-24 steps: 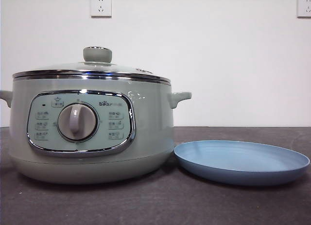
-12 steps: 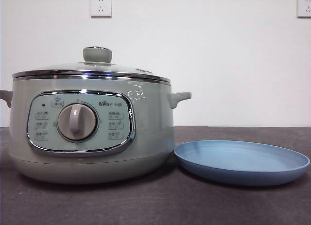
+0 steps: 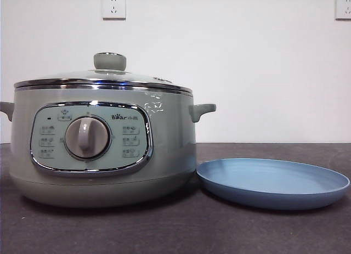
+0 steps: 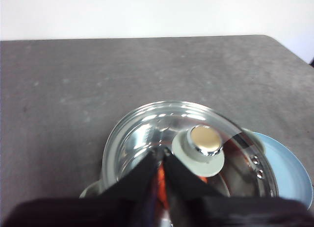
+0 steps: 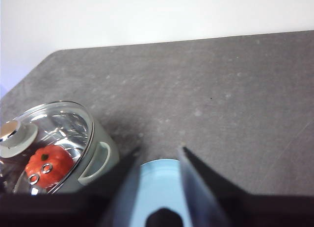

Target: Take the pumpkin out from the steamer,put the pumpkin in the blue plate,close the lid

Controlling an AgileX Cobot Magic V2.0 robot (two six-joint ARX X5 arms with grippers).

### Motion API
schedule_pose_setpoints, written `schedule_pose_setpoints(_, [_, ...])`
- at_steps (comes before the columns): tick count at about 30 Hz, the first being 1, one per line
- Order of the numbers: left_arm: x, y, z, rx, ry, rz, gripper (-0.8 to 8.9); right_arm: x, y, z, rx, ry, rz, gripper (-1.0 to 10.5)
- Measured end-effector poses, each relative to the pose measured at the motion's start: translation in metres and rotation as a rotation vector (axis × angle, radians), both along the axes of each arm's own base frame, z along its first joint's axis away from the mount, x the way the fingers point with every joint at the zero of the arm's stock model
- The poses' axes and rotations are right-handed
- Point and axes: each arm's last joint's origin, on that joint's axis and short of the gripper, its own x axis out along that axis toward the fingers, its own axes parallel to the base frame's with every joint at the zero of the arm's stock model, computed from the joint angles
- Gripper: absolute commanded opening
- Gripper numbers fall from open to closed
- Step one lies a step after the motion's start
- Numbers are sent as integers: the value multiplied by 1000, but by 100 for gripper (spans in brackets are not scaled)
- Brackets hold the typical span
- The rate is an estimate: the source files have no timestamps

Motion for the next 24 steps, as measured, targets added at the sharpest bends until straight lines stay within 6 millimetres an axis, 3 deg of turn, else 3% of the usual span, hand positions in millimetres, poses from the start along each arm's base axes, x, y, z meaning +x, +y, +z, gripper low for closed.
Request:
schedule_pose_setpoints(2, [3, 0, 2, 5, -1, -3, 421, 5, 0, 4, -7, 5, 3, 486])
schedule_pose_setpoints(3, [4, -1, 3, 5, 2, -3, 442, 8, 0, 5, -10, 6, 4, 521])
schedule_pose_setpoints(12, [27, -19, 6, 13, 53, -86, 440, 20, 5, 2, -15, 52, 35, 537])
schedule_pose_setpoints(24, [81, -77, -1, 85, 207, -250, 439, 20, 7, 1, -17, 54, 53, 536])
